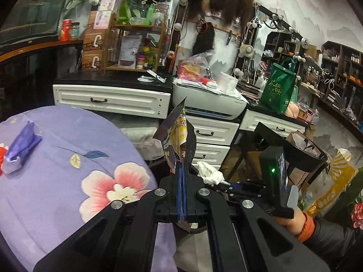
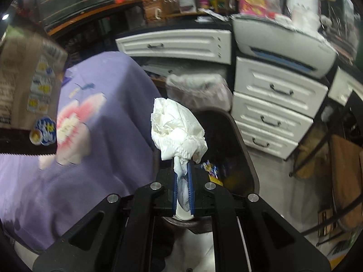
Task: Collect trash
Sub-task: 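Carry the tissue and snack bag over the black bin and open both tools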
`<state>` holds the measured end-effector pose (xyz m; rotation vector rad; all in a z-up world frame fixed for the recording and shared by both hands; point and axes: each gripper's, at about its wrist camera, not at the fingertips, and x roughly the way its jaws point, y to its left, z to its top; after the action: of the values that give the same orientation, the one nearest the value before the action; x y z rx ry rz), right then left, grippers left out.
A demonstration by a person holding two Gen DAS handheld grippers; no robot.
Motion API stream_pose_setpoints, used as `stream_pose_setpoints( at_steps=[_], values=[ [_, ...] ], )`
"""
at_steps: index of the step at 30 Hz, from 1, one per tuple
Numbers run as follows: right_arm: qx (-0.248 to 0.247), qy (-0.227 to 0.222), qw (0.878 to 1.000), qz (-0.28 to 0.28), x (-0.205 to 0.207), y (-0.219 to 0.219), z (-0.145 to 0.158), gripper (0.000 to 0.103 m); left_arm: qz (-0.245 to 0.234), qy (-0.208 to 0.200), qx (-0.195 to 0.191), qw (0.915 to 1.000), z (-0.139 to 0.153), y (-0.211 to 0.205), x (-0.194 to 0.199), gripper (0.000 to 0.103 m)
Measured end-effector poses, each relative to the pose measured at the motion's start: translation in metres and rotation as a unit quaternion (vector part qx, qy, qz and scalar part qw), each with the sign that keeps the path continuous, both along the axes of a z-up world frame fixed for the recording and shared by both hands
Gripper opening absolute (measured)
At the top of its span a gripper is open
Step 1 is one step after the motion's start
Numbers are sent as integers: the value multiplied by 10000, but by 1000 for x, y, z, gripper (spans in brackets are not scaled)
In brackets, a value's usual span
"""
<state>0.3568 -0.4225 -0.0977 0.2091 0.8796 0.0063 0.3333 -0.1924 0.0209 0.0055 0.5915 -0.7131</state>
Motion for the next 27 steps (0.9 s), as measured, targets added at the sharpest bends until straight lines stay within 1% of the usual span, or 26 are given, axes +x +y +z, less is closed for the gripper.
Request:
stream_pose_setpoints(
  at_steps=[4,13,14,16,17,18,22,27],
  values=[
    [49,203,9997,-119,0,-9,-25,8,-137,96,70,9998,-9,-19,3,2],
    [181,638,9971,-379,13,-20,-82,9,-257,360,239,9987,-32,-48,13,2],
    [200,662,9966,-440,14,-22,-89,12,-266,387,258,9986,-34,-50,14,2],
    [284,731,9957,-493,16,-26,-98,22,-296,411,330,9982,-37,-56,15,2],
    [254,796,9948,-578,17,-29,-103,32,-307,418,359,9980,-38,-59,15,2],
    [233,813,9943,-643,16,-31,-106,37,-327,433,393,9978,-40,-63,16,2],
    [341,656,9944,-754,6,-40,-103,42,-409,448,516,9968,-46,-74,16,2],
    [333,373,9951,-852,-15,-49,-81,46,-509,559,675,9949,-62,-94,19,2]
  ],
)
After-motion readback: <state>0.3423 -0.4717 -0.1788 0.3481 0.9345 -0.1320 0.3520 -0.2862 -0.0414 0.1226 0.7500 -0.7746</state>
